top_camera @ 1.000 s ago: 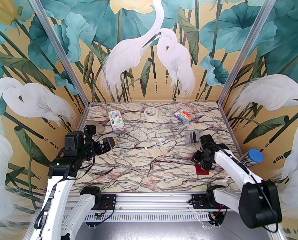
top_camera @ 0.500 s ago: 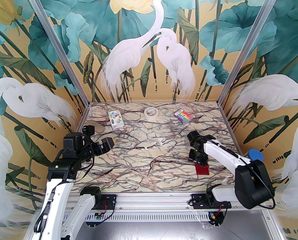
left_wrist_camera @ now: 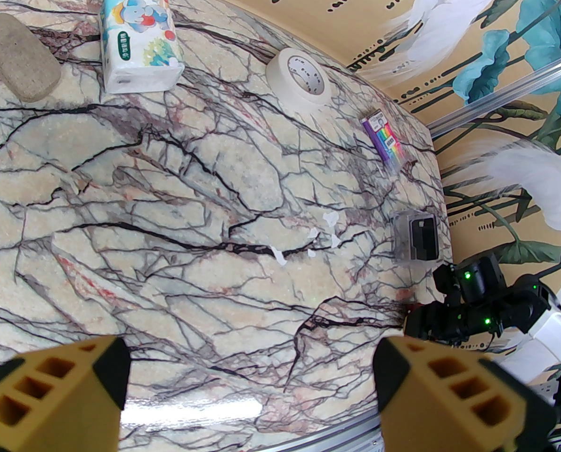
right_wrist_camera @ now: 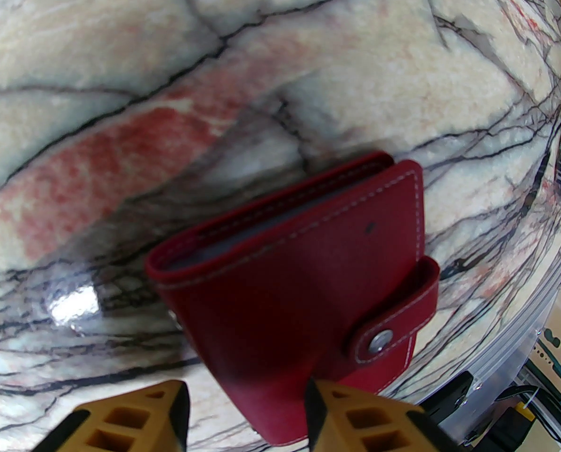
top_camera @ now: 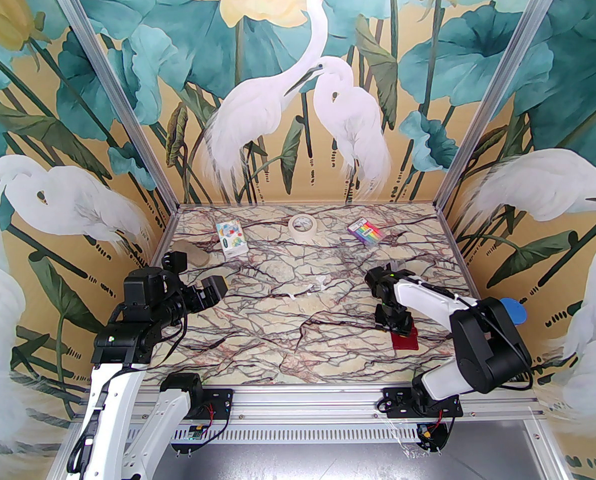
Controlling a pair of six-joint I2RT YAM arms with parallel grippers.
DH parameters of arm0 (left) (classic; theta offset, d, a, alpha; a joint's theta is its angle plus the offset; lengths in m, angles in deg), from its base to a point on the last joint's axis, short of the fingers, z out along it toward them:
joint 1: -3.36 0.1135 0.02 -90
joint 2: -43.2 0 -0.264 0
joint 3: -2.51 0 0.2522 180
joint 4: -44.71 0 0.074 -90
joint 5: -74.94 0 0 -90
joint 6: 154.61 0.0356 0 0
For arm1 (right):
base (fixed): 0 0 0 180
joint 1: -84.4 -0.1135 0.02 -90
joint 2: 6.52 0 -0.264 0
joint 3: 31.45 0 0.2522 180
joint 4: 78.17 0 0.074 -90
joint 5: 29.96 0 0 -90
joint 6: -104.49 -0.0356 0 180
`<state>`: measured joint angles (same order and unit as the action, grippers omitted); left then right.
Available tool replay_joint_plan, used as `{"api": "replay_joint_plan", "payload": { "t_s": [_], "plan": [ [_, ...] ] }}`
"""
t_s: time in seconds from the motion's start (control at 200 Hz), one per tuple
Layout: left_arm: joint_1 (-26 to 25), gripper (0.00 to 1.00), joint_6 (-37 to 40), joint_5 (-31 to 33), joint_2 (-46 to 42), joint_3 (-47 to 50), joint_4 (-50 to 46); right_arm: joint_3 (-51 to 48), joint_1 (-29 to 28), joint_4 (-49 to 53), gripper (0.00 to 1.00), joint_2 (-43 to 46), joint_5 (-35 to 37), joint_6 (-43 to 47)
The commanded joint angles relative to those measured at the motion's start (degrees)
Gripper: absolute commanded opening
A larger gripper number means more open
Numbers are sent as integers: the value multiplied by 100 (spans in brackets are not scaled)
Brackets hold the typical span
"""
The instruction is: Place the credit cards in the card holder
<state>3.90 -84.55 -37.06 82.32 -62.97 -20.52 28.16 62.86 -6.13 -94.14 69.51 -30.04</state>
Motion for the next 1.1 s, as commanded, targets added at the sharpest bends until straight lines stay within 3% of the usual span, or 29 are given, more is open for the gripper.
{"api": "replay_joint_plan", "payload": {
  "t_s": [0.0,0.265,0.495,0.675,0.84,1.095],
  "plan": [
    [34,90,-9,29,53,50,84,-41,-52,-104,37,-114,124,-57],
    [34,90,-6,3,44,59,90,-48,-78,-176,24,-257,147,-53],
    [34,90,-5,2,73,65,93,20,-192,-75,0,-64,95,-31],
    [34,90,-27,40,48,72,93,465,-637,292,0,243,-9,-105],
    [34,90,-35,29,88,82,101,1014,-1355,175,0,203,-565,-452],
    [35,90,-28,-49,196,83,101,2373,-2614,-292,0,-970,-868,-942]
  ]
}}
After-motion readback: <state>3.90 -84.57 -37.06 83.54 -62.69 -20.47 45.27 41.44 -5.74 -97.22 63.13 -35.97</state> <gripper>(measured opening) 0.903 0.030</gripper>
